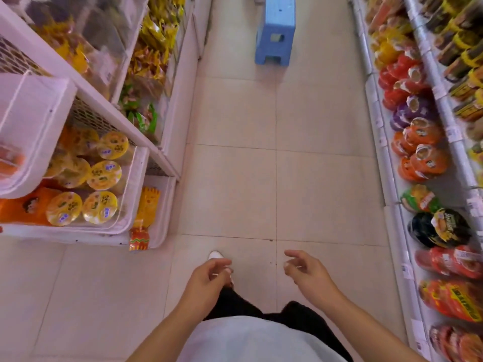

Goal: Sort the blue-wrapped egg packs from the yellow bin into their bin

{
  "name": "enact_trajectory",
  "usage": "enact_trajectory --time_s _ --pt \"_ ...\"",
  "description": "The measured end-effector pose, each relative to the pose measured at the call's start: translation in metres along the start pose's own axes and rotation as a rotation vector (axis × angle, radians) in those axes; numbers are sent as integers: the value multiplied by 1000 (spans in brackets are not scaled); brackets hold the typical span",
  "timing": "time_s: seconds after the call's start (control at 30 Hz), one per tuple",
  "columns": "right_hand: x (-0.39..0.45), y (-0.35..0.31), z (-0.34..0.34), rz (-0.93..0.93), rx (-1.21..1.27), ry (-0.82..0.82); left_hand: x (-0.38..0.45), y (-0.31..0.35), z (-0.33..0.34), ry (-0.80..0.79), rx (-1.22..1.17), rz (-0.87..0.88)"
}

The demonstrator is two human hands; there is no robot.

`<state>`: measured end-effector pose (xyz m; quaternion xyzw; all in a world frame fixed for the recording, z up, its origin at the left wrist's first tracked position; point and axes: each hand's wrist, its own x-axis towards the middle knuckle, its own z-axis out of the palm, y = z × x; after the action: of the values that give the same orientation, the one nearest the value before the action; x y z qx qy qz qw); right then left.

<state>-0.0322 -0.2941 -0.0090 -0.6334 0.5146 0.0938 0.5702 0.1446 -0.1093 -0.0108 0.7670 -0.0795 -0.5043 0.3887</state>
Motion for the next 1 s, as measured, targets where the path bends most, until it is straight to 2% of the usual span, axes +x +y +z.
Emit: enact_trajectory --time_s 0.2,0.4,0.63,0.8,1.0 --pt "55 -84 -14 -40 104 66 69 91 -49 -17 -97 61" --pt "133 -132 -38 -17 117 50 149 166 -55 -8 -73 50" --pt "251 -204 -112 -78 83 -27 250 271 -47 58 -26 84" --pt "318 -263 -169 -86 24 -36 310 343 -48 118 -117 80" --pt "411 -333 -196 -89 -37 -36 405 406 -64 89 -95 73"
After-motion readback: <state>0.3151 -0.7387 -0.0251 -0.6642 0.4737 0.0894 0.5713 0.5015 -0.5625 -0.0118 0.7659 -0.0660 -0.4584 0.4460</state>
